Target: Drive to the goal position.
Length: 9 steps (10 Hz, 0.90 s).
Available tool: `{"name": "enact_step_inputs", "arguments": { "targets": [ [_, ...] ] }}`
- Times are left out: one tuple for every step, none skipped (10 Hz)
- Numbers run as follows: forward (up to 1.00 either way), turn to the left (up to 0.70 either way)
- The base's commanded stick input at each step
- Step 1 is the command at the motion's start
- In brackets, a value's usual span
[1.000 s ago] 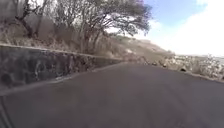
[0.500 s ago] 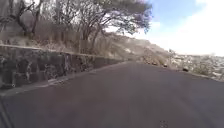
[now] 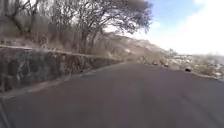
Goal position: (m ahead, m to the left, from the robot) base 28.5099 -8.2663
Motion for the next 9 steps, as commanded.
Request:
{"name": "enact_step_inputs", "arguments": {
  "targets": [
    [0.7, 0.0],
    [0.7, 0.0],
    [0.7, 0.0],
    [0.7, 0.0],
    [0.7, -0.02],
    [0.7, -0.15],
    [0.7, -0.29],
    [0.7, -0.34],
    [0.7, -0.34]
  ]
}}
